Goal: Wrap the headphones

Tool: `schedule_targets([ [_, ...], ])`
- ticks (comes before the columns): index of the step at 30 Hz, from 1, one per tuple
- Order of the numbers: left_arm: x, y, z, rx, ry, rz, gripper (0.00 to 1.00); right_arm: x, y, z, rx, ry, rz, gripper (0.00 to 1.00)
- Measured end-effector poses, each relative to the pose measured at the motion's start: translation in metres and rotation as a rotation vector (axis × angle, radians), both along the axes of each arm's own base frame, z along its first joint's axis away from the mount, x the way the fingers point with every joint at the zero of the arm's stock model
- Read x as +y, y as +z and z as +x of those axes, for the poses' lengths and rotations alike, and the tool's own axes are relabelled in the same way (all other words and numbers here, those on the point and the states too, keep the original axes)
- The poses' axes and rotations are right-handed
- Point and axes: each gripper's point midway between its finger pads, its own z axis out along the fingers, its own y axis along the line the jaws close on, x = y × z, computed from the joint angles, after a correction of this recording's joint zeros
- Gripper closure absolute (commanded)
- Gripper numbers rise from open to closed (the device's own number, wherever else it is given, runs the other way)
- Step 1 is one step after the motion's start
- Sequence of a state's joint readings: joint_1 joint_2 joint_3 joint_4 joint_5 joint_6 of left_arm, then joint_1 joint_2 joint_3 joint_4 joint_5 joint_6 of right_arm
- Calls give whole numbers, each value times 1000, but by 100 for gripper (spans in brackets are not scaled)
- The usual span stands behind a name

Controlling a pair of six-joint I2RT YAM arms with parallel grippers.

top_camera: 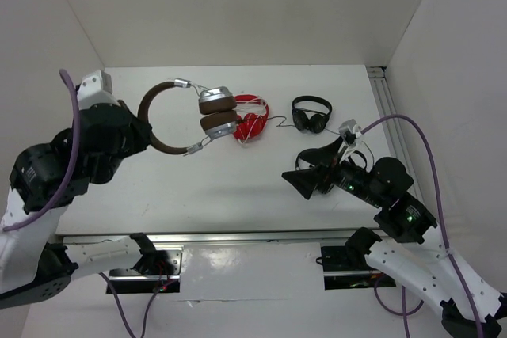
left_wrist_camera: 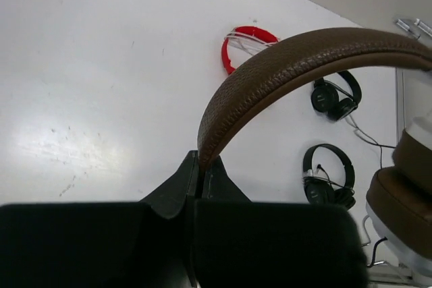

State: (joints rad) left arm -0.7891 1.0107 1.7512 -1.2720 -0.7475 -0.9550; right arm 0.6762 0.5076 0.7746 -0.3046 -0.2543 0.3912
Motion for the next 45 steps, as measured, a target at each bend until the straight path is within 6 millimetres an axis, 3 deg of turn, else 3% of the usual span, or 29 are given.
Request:
schedule_targets([
  [4,-13,29,13,-28,-65,68,100,15,19,-1,-126,90,24,0],
  [8,-18,38,18,-23,-94,118,100,27,13,15,-164,106,-37,0],
  [12,-11,44,13,-24,-98,141,100,24,0,41,-172,4,-111,0],
  [15,-5,47,10,-28,-98,151,100,15,3,54,-201,-78,-127,2],
  [16,-3,47,9,-27,-98,155,100,13,4,56,-211,-96,-127,14],
  [19,-1,47,6,-25,-103,157,100,14,0,61,-233,-107,-127,31],
  [28,5,53,-6,-42,-123,130,100,33,-37,70,-208,-54,-147,36],
  [34,6,57,-12,-52,-143,107,100,41,-36,75,-229,-45,-117,57],
  [38,6,63,-16,-69,-158,83,100,44,-42,78,-243,-48,-94,60],
  [42,7,65,-19,-74,-168,71,100,46,-57,80,-233,-47,-95,84],
  [43,7,64,-20,-72,-169,71,100,46,-59,80,-231,-48,-95,99],
  [45,8,63,-20,-69,-167,76,100,46,-60,81,-229,-56,-89,100],
])
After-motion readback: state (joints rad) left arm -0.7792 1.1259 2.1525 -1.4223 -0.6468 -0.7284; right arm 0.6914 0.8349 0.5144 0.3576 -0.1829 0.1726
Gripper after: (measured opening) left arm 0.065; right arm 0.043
